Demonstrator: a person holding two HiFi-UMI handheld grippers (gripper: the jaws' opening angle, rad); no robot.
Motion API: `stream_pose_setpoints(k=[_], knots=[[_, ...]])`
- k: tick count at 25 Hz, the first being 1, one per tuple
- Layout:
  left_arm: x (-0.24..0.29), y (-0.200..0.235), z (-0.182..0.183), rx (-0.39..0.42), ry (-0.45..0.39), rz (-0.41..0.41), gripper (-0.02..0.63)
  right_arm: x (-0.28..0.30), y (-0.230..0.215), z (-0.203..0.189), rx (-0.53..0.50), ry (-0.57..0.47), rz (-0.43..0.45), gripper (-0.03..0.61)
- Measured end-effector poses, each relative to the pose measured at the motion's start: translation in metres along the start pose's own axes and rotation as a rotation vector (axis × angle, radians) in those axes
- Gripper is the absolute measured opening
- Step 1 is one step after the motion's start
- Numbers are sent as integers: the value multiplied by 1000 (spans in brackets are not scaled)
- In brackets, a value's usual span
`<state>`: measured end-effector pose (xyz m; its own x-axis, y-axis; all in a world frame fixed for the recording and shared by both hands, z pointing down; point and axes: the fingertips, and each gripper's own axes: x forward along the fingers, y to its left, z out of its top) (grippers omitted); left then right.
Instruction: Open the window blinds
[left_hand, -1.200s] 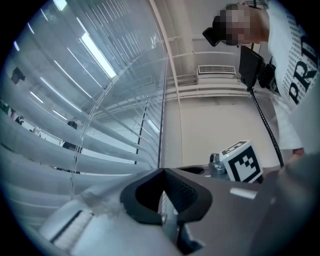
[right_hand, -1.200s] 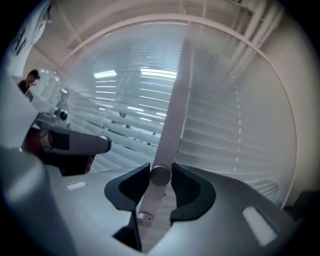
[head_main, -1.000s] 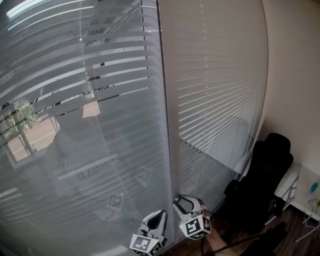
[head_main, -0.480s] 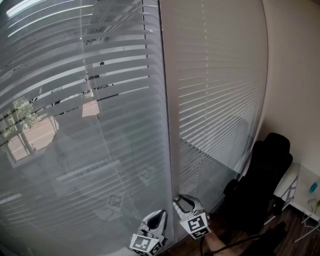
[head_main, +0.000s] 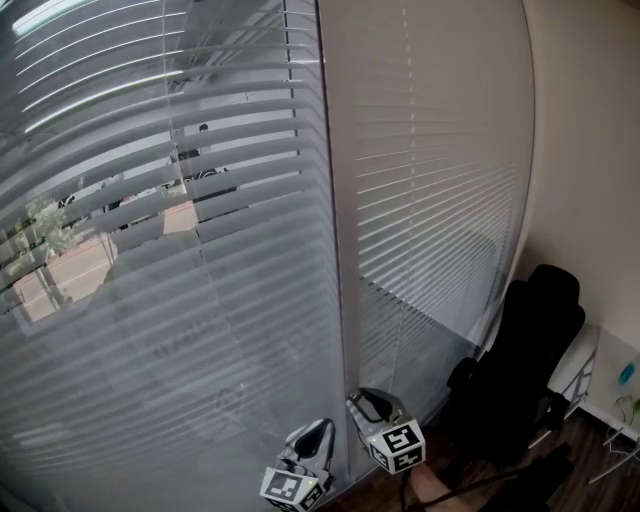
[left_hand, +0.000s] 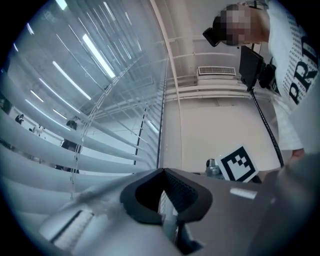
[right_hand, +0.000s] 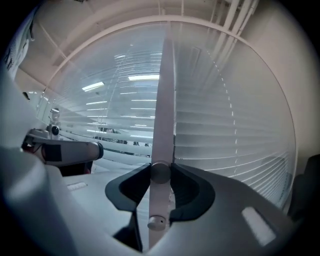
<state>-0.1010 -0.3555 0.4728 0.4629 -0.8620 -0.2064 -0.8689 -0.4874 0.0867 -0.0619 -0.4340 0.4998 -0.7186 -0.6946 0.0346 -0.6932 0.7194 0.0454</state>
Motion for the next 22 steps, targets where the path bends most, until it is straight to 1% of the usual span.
stream_pose_setpoints(k=[6,10,11,12,13,14,19,21,22], knots=[[-3,-1,1,-2,0,0,-8,0,-2,-1,120,-9,5,133],[-6,-1,1,1,1,1,-8,0,-2,-2,164,-15,5,133],[-7,-1,1,1,0,1,-8,0,-3,-2,167,-14,6,133],[-8,-1,2,0,-1,2,-8,-1,-3,-1,147,-11,5,135],[-9,-1,2,-1,0,3,-8,-2,-2,0,100,-5,0,135],[-11,0,2,-1,1,6,-8,-3,0,1,26,4,-6,135],[-15,6,3,-2,3,17,-8,-2,10,7,-428,98,-21,156],[-16,5,2,-1,0,15,-8,-1,12,5,-590,128,-42,158],[-16,5,2,-3,1,14,-8,-1,13,4,-654,136,-51,158]])
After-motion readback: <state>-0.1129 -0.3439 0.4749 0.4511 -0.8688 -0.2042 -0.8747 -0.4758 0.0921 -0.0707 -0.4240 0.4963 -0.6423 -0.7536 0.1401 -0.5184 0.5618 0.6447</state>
